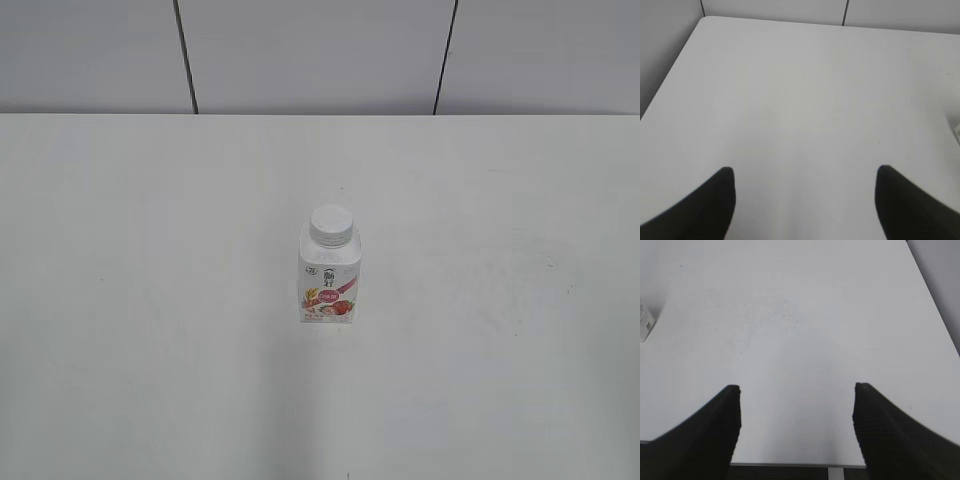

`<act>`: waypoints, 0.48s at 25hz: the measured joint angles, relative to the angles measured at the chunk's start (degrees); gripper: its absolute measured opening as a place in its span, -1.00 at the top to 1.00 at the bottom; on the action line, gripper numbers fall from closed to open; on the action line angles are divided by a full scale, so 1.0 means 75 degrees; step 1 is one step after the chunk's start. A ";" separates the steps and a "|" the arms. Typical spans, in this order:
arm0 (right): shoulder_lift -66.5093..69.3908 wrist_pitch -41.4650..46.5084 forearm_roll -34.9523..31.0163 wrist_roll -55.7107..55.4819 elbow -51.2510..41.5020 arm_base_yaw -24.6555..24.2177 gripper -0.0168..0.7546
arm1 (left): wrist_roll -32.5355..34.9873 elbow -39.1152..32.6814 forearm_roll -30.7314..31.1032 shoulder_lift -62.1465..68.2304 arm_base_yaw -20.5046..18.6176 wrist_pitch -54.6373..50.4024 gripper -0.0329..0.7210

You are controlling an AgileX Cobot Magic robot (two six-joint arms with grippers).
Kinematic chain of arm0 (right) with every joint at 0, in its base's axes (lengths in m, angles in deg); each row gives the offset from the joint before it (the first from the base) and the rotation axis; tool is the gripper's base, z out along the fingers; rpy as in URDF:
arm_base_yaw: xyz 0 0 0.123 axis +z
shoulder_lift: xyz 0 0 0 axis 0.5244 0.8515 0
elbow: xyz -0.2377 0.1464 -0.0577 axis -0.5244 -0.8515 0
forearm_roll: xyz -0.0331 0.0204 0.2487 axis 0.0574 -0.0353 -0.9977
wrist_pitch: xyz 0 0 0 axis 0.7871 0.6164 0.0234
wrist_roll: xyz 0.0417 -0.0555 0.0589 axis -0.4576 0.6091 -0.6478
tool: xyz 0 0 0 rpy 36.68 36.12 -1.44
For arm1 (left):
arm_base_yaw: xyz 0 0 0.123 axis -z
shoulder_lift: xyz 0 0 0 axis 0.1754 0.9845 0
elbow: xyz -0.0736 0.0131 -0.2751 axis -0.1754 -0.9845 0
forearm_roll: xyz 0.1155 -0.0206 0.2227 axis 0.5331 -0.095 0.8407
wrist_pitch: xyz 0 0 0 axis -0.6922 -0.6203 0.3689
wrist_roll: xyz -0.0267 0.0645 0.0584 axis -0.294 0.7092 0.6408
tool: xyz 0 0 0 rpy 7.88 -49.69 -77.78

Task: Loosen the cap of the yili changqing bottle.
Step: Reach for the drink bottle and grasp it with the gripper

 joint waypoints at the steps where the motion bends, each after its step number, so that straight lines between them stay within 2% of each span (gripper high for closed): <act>1: 0.0000 0.0000 0.0000 0.0000 0.0000 0.0000 -0.48 | 0.0000 0.0000 0.0000 0.0000 0.0000 0.0000 -0.49; 7: 0.0000 0.0000 0.0000 0.0000 0.0000 0.0000 -0.48 | 0.0000 0.0007 -0.0054 0.0000 0.0007 0.0028 -0.49; 12: 0.0000 0.0000 0.0000 0.0000 0.0000 0.0000 -0.48 | 0.0137 0.0794 -0.0061 0.0766 0.0014 0.0205 -0.49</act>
